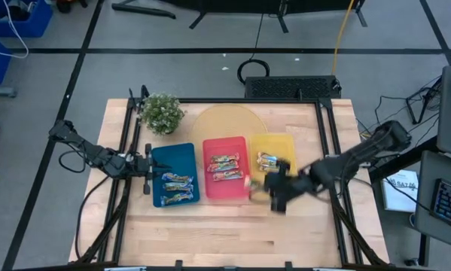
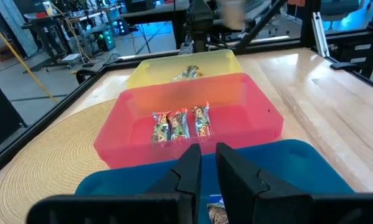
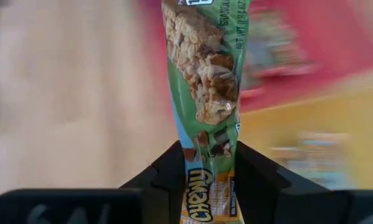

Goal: Pick and place Granola Bars by type
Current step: Put the yellow granola bar into the yellow bin

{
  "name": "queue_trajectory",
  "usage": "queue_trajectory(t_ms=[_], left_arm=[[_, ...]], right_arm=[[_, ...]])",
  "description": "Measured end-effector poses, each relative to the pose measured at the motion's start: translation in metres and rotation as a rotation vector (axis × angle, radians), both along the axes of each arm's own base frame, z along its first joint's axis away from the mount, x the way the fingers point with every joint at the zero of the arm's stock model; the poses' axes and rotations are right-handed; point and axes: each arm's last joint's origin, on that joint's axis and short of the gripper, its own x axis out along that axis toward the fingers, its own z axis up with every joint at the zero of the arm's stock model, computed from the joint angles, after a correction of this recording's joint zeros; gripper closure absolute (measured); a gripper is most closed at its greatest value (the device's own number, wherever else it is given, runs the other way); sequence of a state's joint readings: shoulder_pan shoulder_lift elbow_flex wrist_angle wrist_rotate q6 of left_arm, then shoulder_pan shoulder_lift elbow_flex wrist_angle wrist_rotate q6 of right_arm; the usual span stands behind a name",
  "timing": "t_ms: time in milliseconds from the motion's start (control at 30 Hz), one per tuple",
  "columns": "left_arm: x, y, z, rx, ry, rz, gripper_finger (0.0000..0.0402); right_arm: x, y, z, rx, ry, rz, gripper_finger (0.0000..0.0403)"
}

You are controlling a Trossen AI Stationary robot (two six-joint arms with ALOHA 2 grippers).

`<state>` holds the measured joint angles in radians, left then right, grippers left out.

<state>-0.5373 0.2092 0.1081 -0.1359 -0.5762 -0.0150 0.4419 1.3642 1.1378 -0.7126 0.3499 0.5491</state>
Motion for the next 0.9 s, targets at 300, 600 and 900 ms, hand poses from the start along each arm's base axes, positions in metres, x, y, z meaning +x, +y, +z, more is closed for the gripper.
queue_trajectory(t_ms=[300, 600, 900], left_arm=[[0.0, 0.0, 0.0, 0.016, 0.001, -0.003, 0.0344], [0.0, 0.0, 0.0, 0.021, 0.003, -0.004, 0.0344], [0.0, 0.0, 0.0, 0.012, 0.003, -0.006, 0.0344]], right_arm=[[-0.004, -0.082, -0.028, -0.155, 0.411, -0.111, 0.0303], [0.016, -0.091, -0.065, -0.189, 0.539, 0.021, 0.0303], [0.021, -0.078, -0.086, -0.12, 0.639, 0.104, 0.0303]])
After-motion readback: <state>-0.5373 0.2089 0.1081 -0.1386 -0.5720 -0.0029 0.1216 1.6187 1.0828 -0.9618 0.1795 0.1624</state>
